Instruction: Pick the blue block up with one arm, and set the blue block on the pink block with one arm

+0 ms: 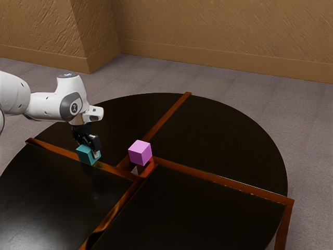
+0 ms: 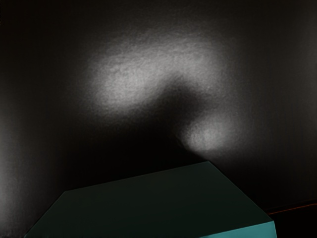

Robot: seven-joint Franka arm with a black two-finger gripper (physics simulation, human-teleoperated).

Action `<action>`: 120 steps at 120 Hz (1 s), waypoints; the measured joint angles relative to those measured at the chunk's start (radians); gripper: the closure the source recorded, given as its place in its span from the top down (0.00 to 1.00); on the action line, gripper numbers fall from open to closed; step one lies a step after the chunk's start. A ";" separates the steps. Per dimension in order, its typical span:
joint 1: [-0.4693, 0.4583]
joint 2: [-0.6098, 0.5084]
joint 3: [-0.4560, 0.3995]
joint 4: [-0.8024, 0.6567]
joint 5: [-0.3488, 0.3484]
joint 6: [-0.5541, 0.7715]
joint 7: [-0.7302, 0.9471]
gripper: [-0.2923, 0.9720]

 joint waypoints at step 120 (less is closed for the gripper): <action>0.000 -0.002 -0.001 -0.001 0.005 -0.003 -0.047 0.59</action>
